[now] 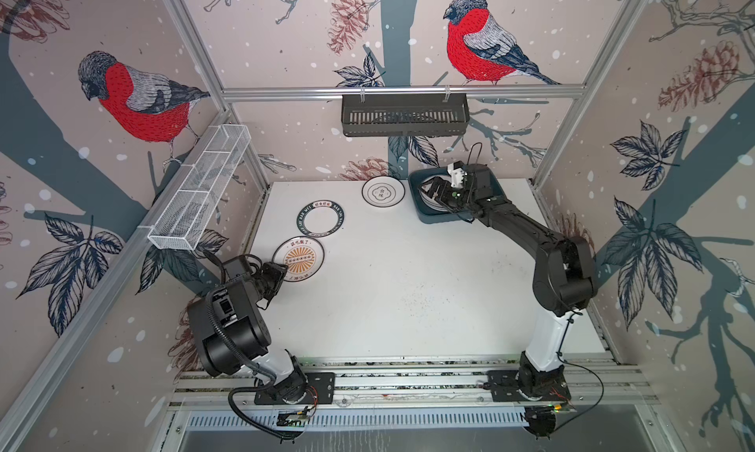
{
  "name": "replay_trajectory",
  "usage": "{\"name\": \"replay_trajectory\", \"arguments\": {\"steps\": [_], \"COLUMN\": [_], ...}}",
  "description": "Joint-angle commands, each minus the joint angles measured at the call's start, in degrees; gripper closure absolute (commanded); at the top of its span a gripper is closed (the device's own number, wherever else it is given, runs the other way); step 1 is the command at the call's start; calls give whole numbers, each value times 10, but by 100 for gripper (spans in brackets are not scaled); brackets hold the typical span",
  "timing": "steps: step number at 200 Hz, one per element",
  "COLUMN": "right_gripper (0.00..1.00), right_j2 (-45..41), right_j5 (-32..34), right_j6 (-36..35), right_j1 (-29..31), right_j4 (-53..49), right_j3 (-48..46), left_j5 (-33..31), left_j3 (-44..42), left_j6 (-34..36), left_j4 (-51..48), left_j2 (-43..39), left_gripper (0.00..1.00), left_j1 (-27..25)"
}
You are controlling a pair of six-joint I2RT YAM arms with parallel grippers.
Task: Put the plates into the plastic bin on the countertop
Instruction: 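Grasp the edge of the second sunburst plate with the left gripper, then lift the plate toward the right gripper while the right gripper leaves the bin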
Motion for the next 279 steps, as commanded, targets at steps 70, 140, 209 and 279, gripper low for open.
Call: {"name": "replay_trajectory", "arguments": {"steps": [70,140,209,279], "right_gripper": [0,0,0,0], "right_j2": [-2,-8,-20,-98], "right_j5": [18,17,-13,-46], "right_j6": [3,-3,-10,-30], "right_j1": [0,-2,-13,-69], "right_j4": [1,-2,12,16], "right_j3": [5,1,-22,-116], "left_j5": [3,13,-8,-33], "left_j3": [-22,-22,16,63], "left_j6": [-1,-8,-24,-105], "left_j4": [18,-8,-148,-165], "left_j2": [31,-15,-117,-224], "left_gripper": [91,100,100,100], "left_j1": [1,0,-43,-171]}}
